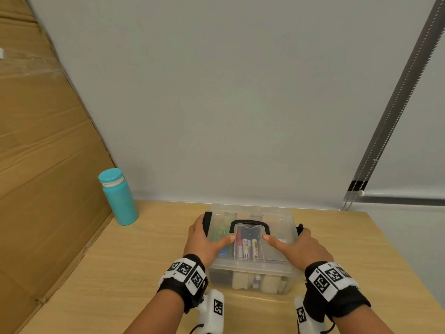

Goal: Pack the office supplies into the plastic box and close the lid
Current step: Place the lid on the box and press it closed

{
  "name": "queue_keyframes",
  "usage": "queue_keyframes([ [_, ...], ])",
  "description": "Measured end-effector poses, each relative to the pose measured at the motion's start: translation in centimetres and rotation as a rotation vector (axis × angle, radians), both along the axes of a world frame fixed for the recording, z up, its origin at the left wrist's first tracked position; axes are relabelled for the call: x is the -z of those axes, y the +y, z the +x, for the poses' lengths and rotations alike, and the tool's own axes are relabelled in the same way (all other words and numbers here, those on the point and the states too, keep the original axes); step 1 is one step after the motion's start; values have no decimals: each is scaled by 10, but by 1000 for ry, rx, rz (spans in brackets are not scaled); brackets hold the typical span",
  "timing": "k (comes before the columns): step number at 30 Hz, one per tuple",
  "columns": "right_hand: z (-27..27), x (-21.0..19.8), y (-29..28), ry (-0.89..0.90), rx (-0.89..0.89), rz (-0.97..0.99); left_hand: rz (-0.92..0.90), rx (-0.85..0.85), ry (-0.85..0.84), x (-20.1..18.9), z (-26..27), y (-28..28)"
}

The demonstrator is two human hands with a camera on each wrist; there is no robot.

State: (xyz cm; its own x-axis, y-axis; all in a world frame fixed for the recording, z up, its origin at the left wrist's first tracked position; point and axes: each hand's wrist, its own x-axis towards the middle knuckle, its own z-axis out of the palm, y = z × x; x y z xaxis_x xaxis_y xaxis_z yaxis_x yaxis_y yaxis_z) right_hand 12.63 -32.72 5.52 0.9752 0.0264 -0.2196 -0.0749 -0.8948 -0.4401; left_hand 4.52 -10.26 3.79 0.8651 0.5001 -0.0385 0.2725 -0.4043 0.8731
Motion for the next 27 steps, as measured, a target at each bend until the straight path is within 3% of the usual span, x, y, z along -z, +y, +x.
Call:
queue_keyframes([
  [3,-4,10,5,-133,24,28,-81,12,-33,1,0,0],
  [7,-1,21,6,-132,34,246,-108,14,-37,1,1,0],
  [17,-8,8,16,-140,-89,-86,-78,49,-46,-3,3,-2],
  [27,-11,6,9,-144,-114,22,45,52,55,-6,-2,0],
])
